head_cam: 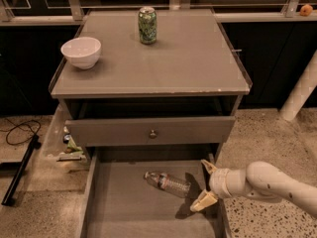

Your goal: Pick water bottle from middle drawer and place on counter

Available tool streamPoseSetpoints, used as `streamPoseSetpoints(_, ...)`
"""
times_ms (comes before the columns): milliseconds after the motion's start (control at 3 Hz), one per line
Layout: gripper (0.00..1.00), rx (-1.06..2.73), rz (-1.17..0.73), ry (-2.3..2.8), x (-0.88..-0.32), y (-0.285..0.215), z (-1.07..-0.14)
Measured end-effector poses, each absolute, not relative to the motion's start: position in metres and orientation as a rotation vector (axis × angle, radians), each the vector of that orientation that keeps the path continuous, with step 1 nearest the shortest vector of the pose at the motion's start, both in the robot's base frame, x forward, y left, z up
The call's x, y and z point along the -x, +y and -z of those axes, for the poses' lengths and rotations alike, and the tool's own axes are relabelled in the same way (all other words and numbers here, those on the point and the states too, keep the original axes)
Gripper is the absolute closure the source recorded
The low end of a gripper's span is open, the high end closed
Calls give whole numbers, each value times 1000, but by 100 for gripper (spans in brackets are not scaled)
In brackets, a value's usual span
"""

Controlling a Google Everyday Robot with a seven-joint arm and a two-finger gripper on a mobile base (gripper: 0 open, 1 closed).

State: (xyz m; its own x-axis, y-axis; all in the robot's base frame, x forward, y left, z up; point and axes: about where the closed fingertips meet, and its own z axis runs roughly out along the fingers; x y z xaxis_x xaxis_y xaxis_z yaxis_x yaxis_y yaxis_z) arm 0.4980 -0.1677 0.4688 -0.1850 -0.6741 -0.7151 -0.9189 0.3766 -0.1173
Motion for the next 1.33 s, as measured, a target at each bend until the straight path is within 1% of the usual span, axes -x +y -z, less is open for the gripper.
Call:
streamPoseSetpoints(667, 0, 1362, -458, 1927, -502, -159, -460)
streamPoseSetpoints(1333, 0, 1359, -449, 1895, -524, -130, -419)
